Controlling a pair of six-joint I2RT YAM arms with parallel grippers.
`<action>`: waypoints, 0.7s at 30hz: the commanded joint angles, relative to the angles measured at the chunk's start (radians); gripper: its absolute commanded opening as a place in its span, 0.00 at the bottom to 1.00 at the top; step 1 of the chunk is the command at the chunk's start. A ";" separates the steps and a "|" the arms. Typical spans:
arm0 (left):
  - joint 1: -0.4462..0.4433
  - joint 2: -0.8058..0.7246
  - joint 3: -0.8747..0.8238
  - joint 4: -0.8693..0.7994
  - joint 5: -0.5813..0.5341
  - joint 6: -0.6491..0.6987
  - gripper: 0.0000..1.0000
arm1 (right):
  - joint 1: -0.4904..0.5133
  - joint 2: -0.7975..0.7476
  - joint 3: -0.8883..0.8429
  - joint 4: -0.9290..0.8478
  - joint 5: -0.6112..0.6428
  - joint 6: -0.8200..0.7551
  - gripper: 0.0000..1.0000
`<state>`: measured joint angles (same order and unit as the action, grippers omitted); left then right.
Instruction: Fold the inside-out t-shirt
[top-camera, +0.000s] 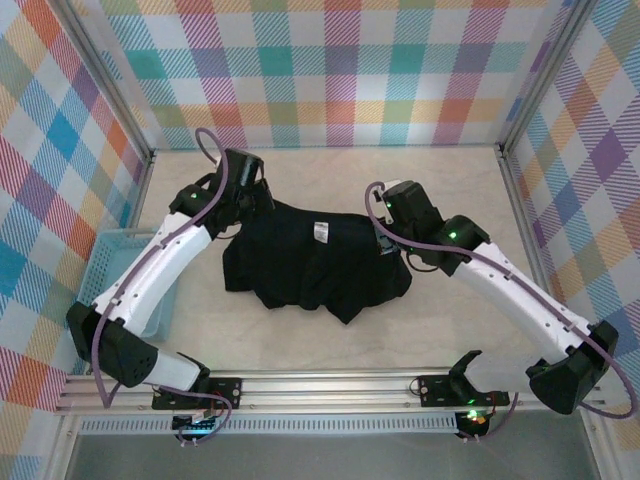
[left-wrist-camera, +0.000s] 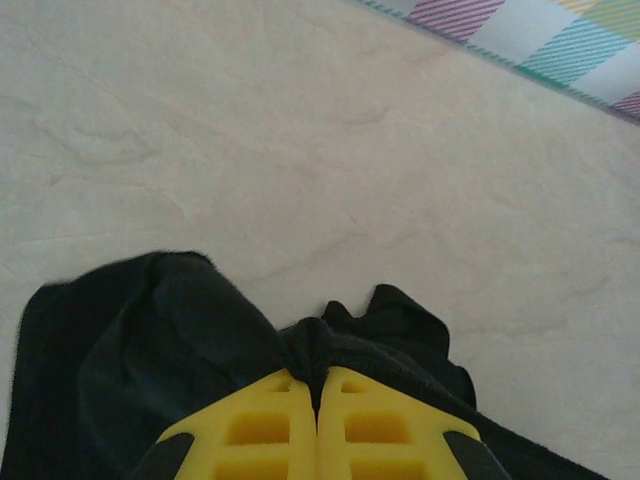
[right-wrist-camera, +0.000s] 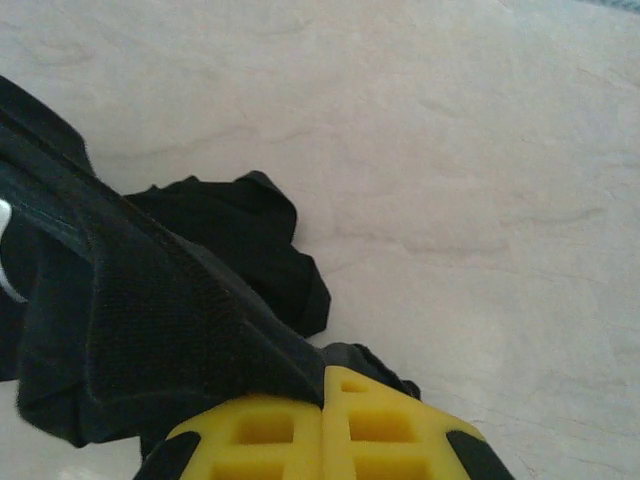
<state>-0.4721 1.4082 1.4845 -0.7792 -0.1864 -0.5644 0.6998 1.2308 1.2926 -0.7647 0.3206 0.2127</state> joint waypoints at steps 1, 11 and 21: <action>-0.013 -0.145 0.033 0.040 -0.012 -0.005 0.00 | -0.003 -0.099 0.067 0.038 -0.034 -0.021 0.00; -0.080 -0.343 0.181 0.048 0.034 0.018 0.00 | -0.002 -0.272 0.171 0.084 -0.214 -0.067 0.00; -0.097 -0.430 0.425 0.051 0.193 0.008 0.00 | -0.002 -0.350 0.424 0.092 -0.445 -0.012 0.00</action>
<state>-0.5694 1.0134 1.8385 -0.7605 -0.0185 -0.5571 0.7017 0.9058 1.6394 -0.7036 -0.0799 0.1772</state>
